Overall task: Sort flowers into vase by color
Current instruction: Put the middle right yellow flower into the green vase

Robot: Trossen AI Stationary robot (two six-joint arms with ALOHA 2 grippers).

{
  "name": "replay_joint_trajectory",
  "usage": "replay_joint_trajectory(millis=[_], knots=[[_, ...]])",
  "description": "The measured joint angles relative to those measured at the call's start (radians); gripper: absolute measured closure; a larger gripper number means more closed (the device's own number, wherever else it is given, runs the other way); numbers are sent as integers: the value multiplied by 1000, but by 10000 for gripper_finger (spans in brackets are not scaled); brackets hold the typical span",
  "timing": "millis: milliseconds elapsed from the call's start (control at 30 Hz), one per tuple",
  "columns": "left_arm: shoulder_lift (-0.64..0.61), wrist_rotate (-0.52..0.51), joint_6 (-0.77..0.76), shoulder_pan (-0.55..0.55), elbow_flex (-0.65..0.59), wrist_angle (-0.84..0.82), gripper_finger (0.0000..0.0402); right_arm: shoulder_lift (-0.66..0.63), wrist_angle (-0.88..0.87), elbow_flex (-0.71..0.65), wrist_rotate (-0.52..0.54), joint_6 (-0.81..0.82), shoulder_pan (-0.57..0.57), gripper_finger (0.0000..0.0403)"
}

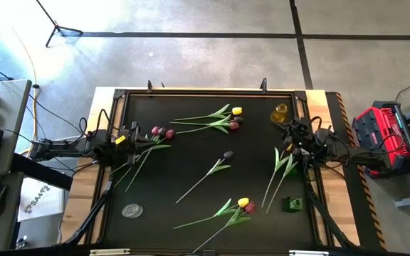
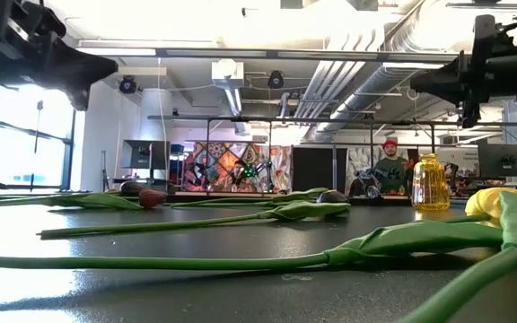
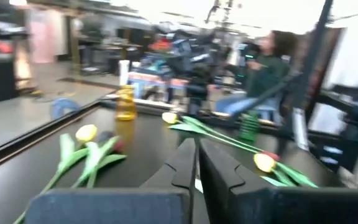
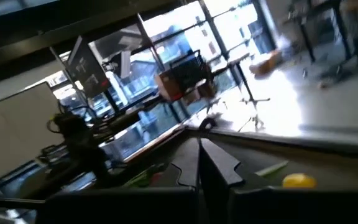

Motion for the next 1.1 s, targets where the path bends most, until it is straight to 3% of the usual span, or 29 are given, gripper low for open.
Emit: replay_joint_trajectory(millis=[133, 300, 433, 567, 700, 867, 1000, 1100], knots=[[20, -105, -19, 0, 0, 1, 353, 32, -164, 115, -3, 149, -11, 402], [71, -150, 62, 0, 0, 59, 312, 124, -383, 241, 8, 315, -13, 402], [125, -154, 69, 0, 0, 203, 282, 219, -610, 267, 77, 536, -13, 402], [182, -152, 68, 0, 0, 281, 266, 312, -750, 260, 25, 721, -13, 402], [242, -150, 51, 0, 0, 287, 265, 373, -700, 260, -95, 612, -13, 402], [322, -150, -6, 0, 0, 297, 268, 435, -427, 260, -171, 470, -13, 402], [384, -150, -10, 0, 0, 346, 268, 497, -394, 262, -5, 746, -24, 402], [429, -156, 5, 0, 0, 403, 268, 550, -587, 308, -75, 822, -70, 402]])
